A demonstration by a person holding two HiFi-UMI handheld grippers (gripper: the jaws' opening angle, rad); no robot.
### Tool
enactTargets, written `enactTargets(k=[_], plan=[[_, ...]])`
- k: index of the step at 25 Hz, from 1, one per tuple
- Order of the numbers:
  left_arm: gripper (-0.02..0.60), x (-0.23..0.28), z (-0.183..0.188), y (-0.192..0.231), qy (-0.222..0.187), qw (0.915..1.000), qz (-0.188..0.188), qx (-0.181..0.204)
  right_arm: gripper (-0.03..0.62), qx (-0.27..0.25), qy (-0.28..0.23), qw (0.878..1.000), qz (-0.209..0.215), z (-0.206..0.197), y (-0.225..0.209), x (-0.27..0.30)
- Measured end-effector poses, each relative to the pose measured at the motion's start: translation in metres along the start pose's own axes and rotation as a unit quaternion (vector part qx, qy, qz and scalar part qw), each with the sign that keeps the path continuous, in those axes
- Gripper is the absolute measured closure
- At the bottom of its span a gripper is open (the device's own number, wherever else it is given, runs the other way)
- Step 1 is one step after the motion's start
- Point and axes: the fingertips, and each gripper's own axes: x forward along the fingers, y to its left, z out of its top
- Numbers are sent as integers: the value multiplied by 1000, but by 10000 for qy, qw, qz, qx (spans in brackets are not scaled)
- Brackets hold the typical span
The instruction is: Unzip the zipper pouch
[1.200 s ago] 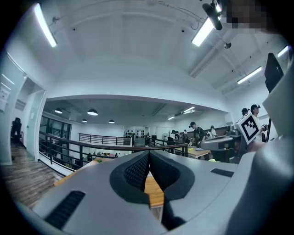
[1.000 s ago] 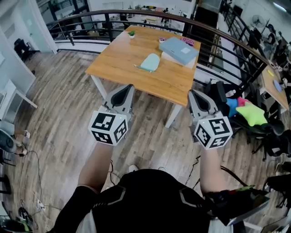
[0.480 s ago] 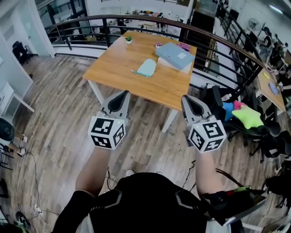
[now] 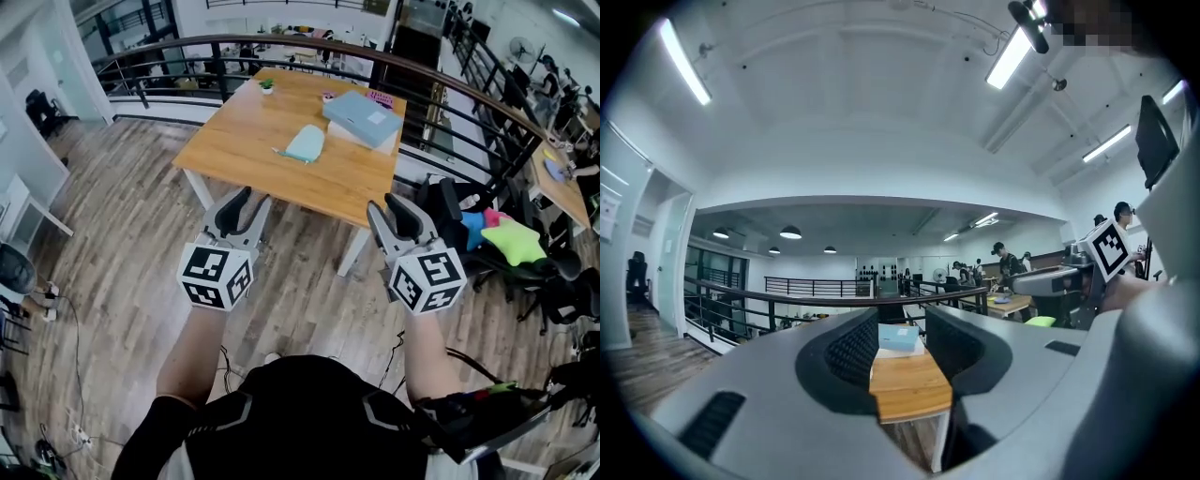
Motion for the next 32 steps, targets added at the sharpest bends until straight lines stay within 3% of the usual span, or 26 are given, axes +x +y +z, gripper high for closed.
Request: enactTargets(k=[4, 8, 23, 27, 32], plan=[[355, -6, 3, 11, -91, 9999, -39, -30, 405, 133, -19, 9999, -74, 0, 3, 4], [330, -8, 3, 23, -157, 9998, -30, -92, 373, 135, 48, 9998, -141, -2, 7, 10], [328, -18, -36, 84, 102, 9998, -184, -72, 355, -11, 252, 9992, -303, -17, 49, 44], [328, -10, -41, 99, 82, 9997, -137, -173, 355, -1, 372, 9990, -244, -25, 47, 61], [328, 22, -51, 116, 153, 9997, 65, -151, 355, 57, 158, 9998, 65, -28, 30, 95]])
